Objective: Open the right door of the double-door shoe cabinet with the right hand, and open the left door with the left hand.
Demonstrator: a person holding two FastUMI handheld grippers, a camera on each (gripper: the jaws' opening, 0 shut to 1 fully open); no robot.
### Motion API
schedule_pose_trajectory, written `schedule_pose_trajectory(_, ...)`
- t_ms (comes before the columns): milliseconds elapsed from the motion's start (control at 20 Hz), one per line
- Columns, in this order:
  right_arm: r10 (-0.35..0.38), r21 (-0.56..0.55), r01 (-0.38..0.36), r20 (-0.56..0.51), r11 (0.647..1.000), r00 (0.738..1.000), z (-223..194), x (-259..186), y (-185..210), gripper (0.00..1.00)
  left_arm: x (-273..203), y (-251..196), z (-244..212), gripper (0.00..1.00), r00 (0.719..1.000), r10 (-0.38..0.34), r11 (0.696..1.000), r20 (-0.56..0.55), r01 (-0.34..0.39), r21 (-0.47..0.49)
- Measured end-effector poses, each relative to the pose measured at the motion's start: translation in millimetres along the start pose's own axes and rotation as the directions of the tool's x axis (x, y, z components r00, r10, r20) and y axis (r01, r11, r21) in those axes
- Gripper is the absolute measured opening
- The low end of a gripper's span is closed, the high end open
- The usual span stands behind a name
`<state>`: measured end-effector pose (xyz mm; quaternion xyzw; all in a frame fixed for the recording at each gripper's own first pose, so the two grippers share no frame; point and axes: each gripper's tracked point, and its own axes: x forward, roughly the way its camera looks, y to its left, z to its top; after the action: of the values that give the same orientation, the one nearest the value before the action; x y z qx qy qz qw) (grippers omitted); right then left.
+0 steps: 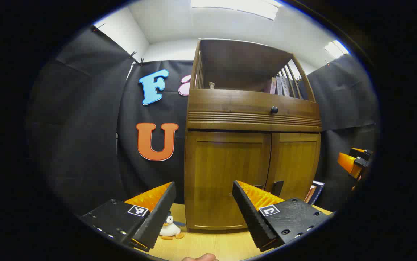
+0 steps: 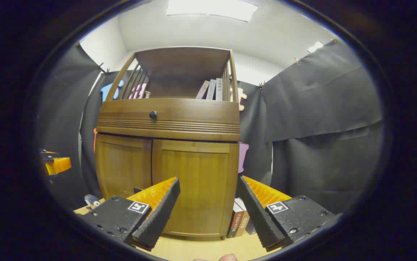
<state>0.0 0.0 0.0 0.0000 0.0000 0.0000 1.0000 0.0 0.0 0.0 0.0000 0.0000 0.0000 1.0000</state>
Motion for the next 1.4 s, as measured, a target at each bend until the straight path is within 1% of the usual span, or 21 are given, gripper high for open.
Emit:
schedule_pose_trajectory(200,0.048,0.016,-0.048,0.009,0.999,0.999,4.1,6.3,7.4,1.00,-1.8,-9.3,6.5,0.95,1.000,0.007,1.000,0.022,-0.007,-0.003)
schedule_pose_trajectory(350,0.067,0.024,-0.067,0.001,0.997,0.998,3.4,7.1,6.7,1.00,-3.8,-16.5,6.0,0.95,1.000,0.005,1.000,0.023,-0.005,-0.003)
schedule_pose_trajectory(400,0.074,0.026,-0.074,-0.003,0.997,0.997,2.9,7.6,7.0,1.00,-4.7,-17.2,8.2,1.00,1.000,0.005,1.000,0.026,-0.005,-0.003)
schedule_pose_trajectory(450,0.082,0.027,-0.082,-0.007,0.996,0.997,2.8,8.6,9.0,1.00,-6.8,-18.3,10.1,0.95,0.999,0.009,1.000,0.031,-0.009,-0.005)
schedule_pose_trajectory(650,0.110,0.035,-0.110,-0.018,0.993,0.994,0.5,9.6,11.1,1.00,-10.1,-21.6,9.3,0.94,0.999,0.019,1.000,0.026,-0.019,-0.018)
schedule_pose_trajectory(1000,0.143,0.044,-0.141,-0.039,0.989,0.989,-7.9,17.8,25.3,1.00,-13.2,-20.0,10.5,0.95,0.999,0.032,0.999,0.027,-0.033,0.015)
schedule_pose_trajectory(1400,0.179,0.063,-0.173,-0.117,0.983,0.977,-38.4,46.0,54.0,1.00,-11.2,-7.7,7.6,0.95,0.997,0.074,0.997,0.021,-0.075,0.027)
